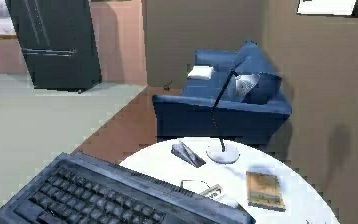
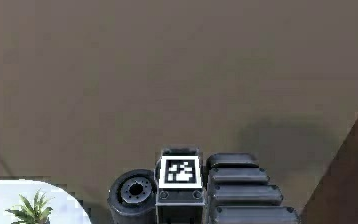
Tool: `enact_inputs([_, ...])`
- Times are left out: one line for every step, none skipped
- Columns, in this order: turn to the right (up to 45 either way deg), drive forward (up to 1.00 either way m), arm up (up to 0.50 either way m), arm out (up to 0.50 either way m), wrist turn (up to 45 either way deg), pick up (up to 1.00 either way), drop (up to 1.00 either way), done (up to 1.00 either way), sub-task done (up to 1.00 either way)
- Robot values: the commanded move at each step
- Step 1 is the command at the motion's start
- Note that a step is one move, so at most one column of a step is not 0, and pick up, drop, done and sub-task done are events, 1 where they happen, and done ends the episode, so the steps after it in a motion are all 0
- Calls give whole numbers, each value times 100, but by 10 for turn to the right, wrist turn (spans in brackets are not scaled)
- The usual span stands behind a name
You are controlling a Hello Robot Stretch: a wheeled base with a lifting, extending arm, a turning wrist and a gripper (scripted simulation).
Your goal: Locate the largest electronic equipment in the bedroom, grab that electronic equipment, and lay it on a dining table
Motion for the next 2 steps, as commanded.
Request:
enact_inputs([-450,0,0,0,0,0,0,0,0])
enact_inputs([-120,0,0,0,0,0,0,0,0])
